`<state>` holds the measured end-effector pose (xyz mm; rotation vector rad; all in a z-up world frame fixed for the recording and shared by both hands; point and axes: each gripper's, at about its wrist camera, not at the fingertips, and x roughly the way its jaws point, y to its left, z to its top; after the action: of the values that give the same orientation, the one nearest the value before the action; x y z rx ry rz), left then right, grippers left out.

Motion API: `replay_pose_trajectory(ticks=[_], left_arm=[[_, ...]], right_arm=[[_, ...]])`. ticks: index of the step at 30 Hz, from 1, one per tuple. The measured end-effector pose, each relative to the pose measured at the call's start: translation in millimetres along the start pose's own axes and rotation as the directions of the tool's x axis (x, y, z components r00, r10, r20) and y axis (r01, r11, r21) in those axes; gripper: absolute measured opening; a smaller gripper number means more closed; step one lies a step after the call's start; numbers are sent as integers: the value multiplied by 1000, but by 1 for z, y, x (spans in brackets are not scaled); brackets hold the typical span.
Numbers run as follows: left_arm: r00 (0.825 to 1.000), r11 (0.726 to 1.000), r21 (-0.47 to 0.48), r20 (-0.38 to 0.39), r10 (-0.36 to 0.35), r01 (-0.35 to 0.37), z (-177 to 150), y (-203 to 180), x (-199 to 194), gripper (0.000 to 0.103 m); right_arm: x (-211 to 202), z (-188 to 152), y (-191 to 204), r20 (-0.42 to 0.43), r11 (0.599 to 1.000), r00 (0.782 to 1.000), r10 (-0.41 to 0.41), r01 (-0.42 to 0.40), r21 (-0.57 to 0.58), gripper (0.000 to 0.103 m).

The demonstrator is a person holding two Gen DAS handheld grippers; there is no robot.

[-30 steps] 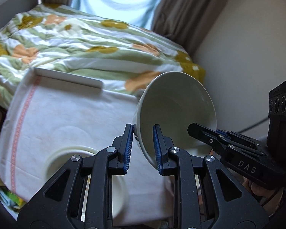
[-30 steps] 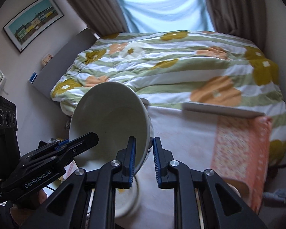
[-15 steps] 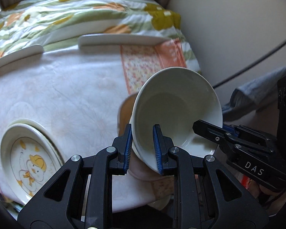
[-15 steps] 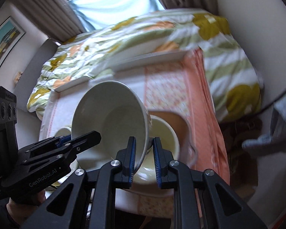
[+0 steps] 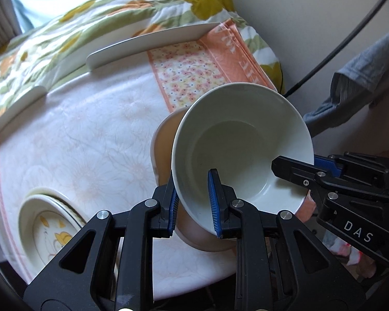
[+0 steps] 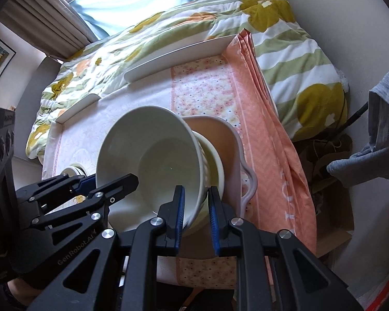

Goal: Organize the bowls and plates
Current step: 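Carry the white bowl with both tools and lower it into the cream bowl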

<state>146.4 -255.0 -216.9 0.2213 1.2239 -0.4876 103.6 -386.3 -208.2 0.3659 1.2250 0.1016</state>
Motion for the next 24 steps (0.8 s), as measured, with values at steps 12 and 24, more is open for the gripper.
replay_pose_trajectory(ticks=[12,24], left_arm=[[998,996,59,-5,62,-62,-1,-5,8,19],[998,998,40,-3,57,-57,-1,-3,6,19]], right_arm=[[1,-7,-3,-6,999,1000,-16,17,29,16],[2,-11,-2,-5,1000,1000,-13,13,26,16]])
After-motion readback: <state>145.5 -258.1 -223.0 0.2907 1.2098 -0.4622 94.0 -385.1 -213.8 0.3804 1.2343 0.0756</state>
